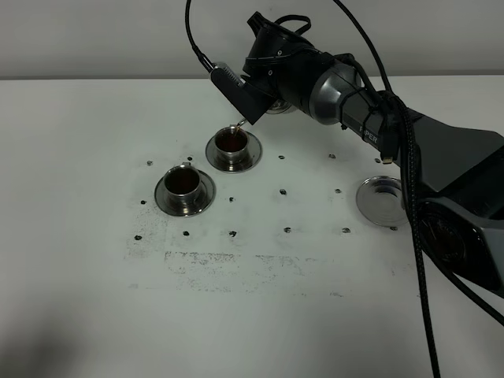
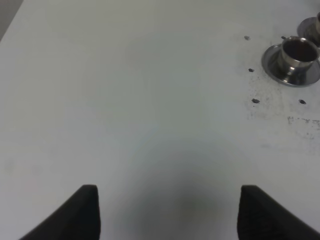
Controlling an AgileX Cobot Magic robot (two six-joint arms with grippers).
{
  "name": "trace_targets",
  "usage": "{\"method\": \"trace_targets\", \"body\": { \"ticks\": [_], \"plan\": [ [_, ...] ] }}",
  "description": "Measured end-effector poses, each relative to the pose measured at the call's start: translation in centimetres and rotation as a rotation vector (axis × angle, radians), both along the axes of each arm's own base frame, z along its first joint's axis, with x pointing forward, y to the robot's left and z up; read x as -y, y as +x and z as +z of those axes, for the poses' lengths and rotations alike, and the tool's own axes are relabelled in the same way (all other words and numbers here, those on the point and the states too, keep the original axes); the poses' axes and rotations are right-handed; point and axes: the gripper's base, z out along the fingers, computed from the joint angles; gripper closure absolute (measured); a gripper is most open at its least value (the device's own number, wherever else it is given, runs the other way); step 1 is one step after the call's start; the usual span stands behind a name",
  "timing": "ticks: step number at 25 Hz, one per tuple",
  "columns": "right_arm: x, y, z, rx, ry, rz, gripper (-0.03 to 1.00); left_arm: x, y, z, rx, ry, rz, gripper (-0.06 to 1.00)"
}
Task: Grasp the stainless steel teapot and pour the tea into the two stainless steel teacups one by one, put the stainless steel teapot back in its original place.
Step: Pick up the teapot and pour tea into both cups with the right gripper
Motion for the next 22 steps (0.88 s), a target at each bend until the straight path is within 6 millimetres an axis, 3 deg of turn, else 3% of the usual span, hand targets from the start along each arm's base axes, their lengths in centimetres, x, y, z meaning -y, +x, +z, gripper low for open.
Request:
{"method": "trace_targets", "body": {
  "ticks": [15, 22],
  "plan": [
    [-0.2, -0.3, -0.1, -0.038, 0.071, -0.014, 0.79, 0.0, 0.0, 0.0, 0.000, 0.000, 0.000, 0.38],
    [1.8, 0.0, 1.7, -0.048, 0.232, -0.122, 0.79, 0.0, 0.0, 0.0, 0.000, 0.000, 0.000, 0.38]
  ]
}}
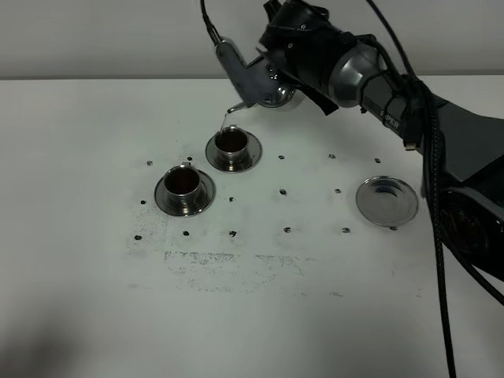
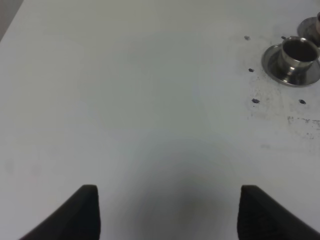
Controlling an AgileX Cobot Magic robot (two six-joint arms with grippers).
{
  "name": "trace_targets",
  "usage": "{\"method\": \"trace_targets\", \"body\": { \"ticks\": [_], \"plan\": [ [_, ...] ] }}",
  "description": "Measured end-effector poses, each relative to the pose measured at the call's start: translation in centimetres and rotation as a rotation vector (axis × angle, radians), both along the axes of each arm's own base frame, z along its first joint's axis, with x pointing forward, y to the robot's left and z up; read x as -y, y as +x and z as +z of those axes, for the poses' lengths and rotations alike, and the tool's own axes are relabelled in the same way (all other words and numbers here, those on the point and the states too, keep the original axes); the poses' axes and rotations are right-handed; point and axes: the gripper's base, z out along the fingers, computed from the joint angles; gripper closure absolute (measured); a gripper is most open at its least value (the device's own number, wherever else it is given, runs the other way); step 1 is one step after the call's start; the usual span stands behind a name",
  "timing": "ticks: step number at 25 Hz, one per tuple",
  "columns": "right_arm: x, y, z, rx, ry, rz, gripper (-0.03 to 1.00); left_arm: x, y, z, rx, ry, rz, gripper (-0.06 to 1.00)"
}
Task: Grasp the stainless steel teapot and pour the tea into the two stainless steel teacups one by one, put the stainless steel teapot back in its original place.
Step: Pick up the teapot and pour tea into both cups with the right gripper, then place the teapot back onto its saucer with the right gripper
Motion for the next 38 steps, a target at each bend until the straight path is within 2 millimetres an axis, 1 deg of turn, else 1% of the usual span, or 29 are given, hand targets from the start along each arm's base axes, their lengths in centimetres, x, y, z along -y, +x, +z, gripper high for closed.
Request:
{"method": "trace_targets", "body": {
  "ticks": [5, 9, 12, 13, 15, 16, 17, 20, 21, 23, 25, 27, 30, 35, 38],
  "plan": [
    [2.3, 0.1, -0.2, -0.098, 0.180, -0.182, 0.79, 0.0, 0.0, 0.0, 0.000, 0.000, 0.000, 0.38],
    [2.8, -0.8, 0.0, -0.176, 0.359, -0.334, 0.79, 0.0, 0.0, 0.0, 0.000, 0.000, 0.000, 0.38],
    [2.9, -2.4, 0.8, -0.211, 0.492, -0.431, 0.79, 0.0, 0.0, 0.0, 0.000, 0.000, 0.000, 0.38],
    [3.0, -3.1, 0.8, -0.229, 0.529, -0.465, 0.79, 0.0, 0.0, 0.0, 0.000, 0.000, 0.000, 0.38],
    [3.4, -4.7, 1.4, -0.263, 0.624, -0.553, 0.79, 0.0, 0.0, 0.0, 0.000, 0.000, 0.000, 0.38],
    [3.5, -5.6, 1.1, -0.295, 0.670, -0.601, 0.79, 0.0, 0.0, 0.0, 0.000, 0.000, 0.000, 0.38],
    [3.6, -6.4, 1.3, -0.317, 0.717, -0.641, 0.79, 0.0, 0.0, 0.0, 0.000, 0.000, 0.000, 0.38],
    [4.0, -8.5, 0.3, -0.374, 0.812, -0.790, 0.79, 0.0, 0.0, 0.0, 0.000, 0.000, 0.000, 0.38],
    [4.1, -9.0, -0.1, -0.383, 0.831, -0.827, 0.79, 0.0, 0.0, 0.0, 0.000, 0.000, 0.000, 0.38],
    [4.4, -9.6, -1.4, -0.392, 0.851, -0.897, 0.79, 0.0, 0.0, 0.0, 0.000, 0.000, 0.000, 0.38],
    [4.4, -10.0, -2.5, -0.393, 0.861, -0.924, 0.79, 0.0, 0.0, 0.0, 0.000, 0.000, 0.000, 0.38],
    [4.2, -10.3, -3.4, -0.384, 0.883, -0.921, 0.79, 0.0, 0.0, 0.0, 0.000, 0.000, 0.000, 0.38],
    [3.8, -10.4, -4.0, -0.378, 0.921, -0.919, 0.79, 0.0, 0.0, 0.0, 0.000, 0.000, 0.000, 0.38],
    [3.6, -10.2, -5.8, -0.397, 0.897, -0.941, 0.79, 0.0, 0.0, 0.0, 0.000, 0.000, 0.000, 0.38],
    [3.7, -10.3, -6.0, -0.403, 0.892, -0.959, 0.79, 0.0, 0.0, 0.0, 0.000, 0.000, 0.000, 0.38]
  ]
}}
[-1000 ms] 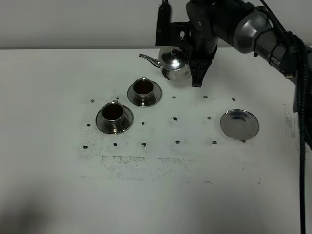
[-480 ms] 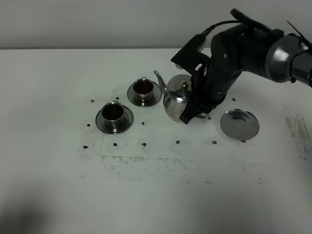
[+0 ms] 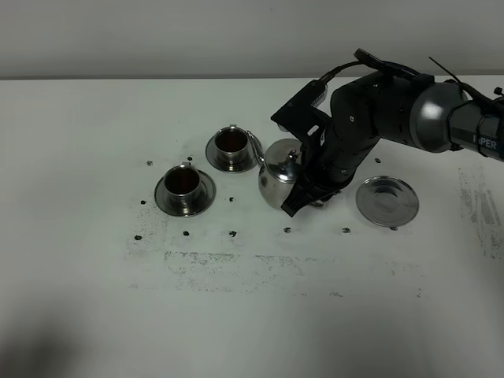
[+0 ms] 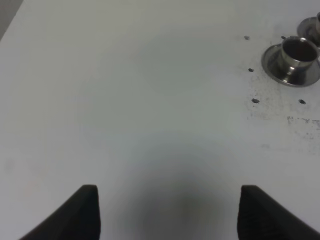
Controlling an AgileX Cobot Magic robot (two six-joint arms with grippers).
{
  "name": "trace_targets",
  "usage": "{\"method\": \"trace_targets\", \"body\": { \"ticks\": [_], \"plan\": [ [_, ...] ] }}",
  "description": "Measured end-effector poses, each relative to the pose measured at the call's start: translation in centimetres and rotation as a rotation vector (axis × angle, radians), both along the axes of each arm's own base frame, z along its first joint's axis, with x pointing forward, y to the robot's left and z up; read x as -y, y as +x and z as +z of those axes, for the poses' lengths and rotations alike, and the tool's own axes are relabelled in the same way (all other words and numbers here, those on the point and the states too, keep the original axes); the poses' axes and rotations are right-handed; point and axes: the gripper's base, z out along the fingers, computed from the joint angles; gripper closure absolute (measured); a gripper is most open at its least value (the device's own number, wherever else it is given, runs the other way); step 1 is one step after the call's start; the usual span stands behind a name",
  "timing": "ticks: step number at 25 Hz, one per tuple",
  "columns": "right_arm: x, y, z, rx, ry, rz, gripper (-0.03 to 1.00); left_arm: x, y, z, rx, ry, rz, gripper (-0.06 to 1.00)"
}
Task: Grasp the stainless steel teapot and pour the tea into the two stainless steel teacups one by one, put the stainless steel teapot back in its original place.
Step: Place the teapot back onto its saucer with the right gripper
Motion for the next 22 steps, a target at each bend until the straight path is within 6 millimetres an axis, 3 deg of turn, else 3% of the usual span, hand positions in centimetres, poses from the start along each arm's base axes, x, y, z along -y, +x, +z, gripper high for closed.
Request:
{"method": "trace_targets", "body": {
  "ticks": [5, 9, 16, 22],
  "plan": [
    [1.0, -0.6, 2.6, 0.006, -0.004, -0.041, 0.79, 0.0, 0.0, 0.0, 0.000, 0.000, 0.000, 0.38],
    [4.1, -1.3, 4.2, 0.012, -0.002, -0.151, 0.79, 0.0, 0.0, 0.0, 0.000, 0.000, 0.000, 0.38],
    [9.9, -3.4, 4.0, -0.007, 0.007, -0.337, 0.79, 0.0, 0.0, 0.0, 0.000, 0.000, 0.000, 0.38],
    [12.7, -4.2, 2.6, -0.049, -0.005, -0.414, 0.79, 0.0, 0.0, 0.0, 0.000, 0.000, 0.000, 0.38]
  ]
}}
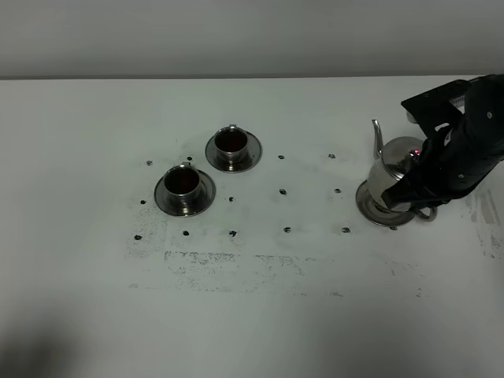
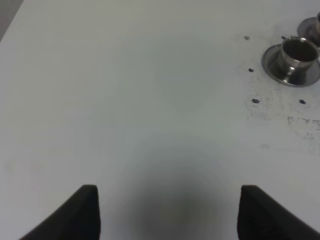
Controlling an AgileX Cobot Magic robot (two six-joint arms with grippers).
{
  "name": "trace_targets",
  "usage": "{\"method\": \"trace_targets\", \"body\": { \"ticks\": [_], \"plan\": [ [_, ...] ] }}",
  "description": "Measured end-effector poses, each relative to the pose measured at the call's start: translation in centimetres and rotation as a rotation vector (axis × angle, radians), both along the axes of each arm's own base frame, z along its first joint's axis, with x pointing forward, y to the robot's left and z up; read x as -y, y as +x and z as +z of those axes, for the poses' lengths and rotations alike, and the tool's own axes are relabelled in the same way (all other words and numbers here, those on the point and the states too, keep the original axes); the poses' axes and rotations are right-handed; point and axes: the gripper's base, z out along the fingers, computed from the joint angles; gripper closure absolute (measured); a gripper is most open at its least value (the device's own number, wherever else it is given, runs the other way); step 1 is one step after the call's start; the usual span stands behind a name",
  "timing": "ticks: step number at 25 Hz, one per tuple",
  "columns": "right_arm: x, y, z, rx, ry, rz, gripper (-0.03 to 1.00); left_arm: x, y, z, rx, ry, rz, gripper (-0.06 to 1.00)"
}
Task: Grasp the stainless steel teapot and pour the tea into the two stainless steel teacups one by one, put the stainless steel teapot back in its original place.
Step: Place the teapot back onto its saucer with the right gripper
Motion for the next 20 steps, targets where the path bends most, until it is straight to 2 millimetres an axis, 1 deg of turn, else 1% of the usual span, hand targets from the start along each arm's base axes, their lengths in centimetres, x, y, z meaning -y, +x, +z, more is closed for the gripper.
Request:
{"method": "trace_targets", "body": {
  "ticks": [4, 14, 20],
  "plan": [
    [0.9, -0.1, -0.4, 0.002, 0.003, -0.028, 0.79, 0.0, 0.0, 0.0, 0.000, 0.000, 0.000, 0.38],
    [0.5, 0.3, -0.4, 0.045, 0.030, -0.024, 0.79, 0.0, 0.0, 0.0, 0.000, 0.000, 0.000, 0.38],
    [0.3, 0.6, -2.1, 0.000, 0.022, -0.018, 0.79, 0.0, 0.0, 0.0, 0.000, 0.000, 0.000, 0.38]
  ]
}}
